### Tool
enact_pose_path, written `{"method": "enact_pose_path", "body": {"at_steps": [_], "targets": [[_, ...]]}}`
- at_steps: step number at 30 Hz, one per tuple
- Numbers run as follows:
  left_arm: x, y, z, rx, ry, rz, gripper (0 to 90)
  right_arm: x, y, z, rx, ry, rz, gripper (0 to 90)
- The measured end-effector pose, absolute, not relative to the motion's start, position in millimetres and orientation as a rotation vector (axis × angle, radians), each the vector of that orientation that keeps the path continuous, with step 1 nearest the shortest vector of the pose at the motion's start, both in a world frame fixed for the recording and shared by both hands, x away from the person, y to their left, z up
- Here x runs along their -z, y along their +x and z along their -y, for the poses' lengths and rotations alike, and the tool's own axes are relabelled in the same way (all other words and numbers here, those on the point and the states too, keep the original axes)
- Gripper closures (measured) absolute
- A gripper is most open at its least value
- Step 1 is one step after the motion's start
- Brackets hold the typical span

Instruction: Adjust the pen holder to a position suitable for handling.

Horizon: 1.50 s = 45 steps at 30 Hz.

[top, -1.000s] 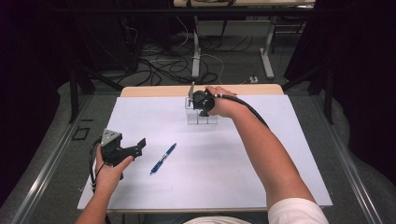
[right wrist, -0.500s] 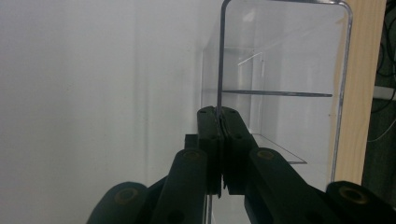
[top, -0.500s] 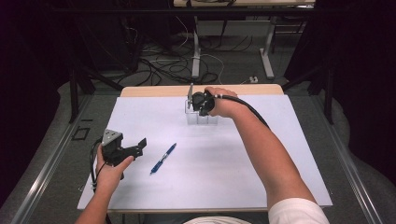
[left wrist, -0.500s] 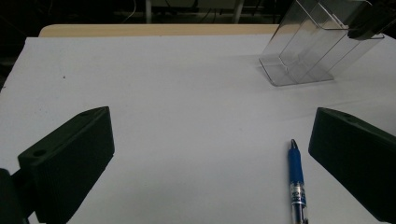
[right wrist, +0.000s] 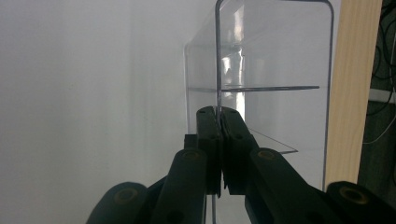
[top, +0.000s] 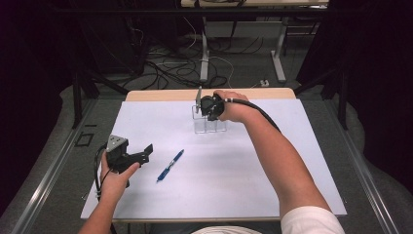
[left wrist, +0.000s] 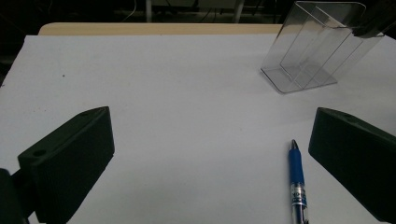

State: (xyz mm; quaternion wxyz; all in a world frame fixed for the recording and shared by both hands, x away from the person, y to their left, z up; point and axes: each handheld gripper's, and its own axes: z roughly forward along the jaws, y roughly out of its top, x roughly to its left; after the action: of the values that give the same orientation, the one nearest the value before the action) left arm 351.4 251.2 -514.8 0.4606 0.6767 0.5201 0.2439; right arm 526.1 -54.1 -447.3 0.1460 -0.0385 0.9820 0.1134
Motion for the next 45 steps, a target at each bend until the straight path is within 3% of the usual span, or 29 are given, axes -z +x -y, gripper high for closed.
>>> {"method": "enact_pose_path", "body": {"at_steps": [45], "targets": [[514.6, 351.1, -251.8, -0.609, 1.668, -1.285, 0.1, 441.2, 499.6, 43.4, -0.258, 0.030, -3.036, 88.6]]}}
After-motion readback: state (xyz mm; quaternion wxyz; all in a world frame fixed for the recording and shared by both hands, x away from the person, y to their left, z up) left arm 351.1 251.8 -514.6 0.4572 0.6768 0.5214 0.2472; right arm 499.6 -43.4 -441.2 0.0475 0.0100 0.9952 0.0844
